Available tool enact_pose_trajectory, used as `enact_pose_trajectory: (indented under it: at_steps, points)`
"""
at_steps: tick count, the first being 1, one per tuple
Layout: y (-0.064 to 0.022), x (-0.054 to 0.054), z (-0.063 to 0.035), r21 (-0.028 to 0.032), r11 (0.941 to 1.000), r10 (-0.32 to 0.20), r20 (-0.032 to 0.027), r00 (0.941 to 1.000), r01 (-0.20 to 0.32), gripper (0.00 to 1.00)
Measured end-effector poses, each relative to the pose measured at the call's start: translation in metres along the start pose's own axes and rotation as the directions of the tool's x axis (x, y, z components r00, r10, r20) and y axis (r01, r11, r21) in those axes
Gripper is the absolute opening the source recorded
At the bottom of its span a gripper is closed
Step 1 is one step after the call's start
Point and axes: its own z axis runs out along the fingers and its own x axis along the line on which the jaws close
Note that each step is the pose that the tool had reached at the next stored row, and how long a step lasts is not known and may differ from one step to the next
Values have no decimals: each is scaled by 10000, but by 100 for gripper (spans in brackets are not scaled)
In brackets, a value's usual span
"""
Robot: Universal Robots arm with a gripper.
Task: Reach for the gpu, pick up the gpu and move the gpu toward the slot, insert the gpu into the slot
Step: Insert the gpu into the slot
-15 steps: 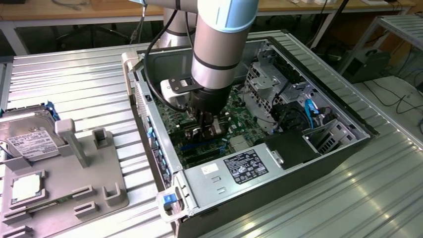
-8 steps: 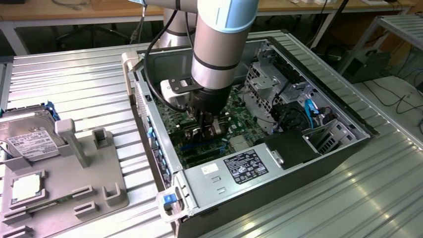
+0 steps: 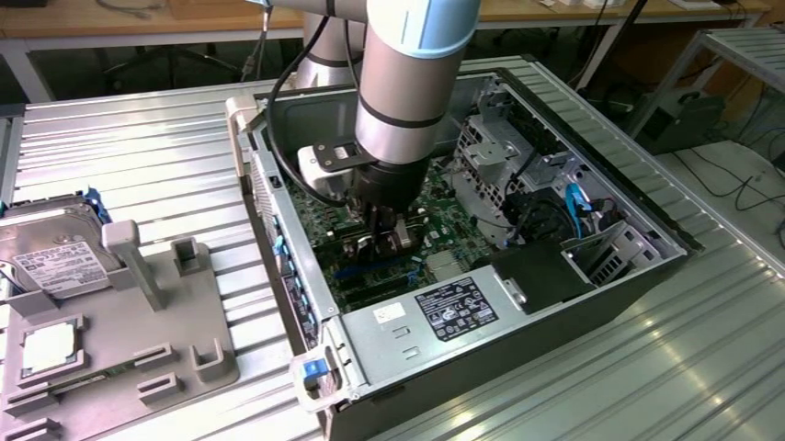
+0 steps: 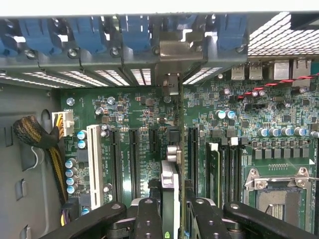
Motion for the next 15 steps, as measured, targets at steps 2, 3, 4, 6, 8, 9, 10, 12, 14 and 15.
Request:
enact_pose_trajectory:
  at_steps: [2, 3, 4, 6, 8, 9, 10, 12, 14, 15]
  points:
    - [0, 0, 1, 1, 10000, -1, 1, 10000, 1, 27]
    - [0, 0, 1, 1, 10000, 0, 1, 10000, 0, 27]
    - [0, 0, 1, 1, 10000, 0, 1, 10000, 0, 27]
    - [0, 0, 1, 1, 10000, 0, 2, 10000, 0, 27]
    - [0, 0, 1, 1, 10000, 0, 2, 10000, 0, 27]
    - [0, 0, 1, 1, 10000, 0, 2, 10000, 0, 27]
    - [0, 0, 1, 1, 10000, 0, 2, 10000, 0, 27]
    - [0, 0, 1, 2, 10000, 0, 3, 10000, 0, 27]
    - [0, 0, 1, 2, 10000, 0, 2, 10000, 0, 27]
    - [0, -6, 1, 2, 10000, -3, 3, 10000, 3, 27]
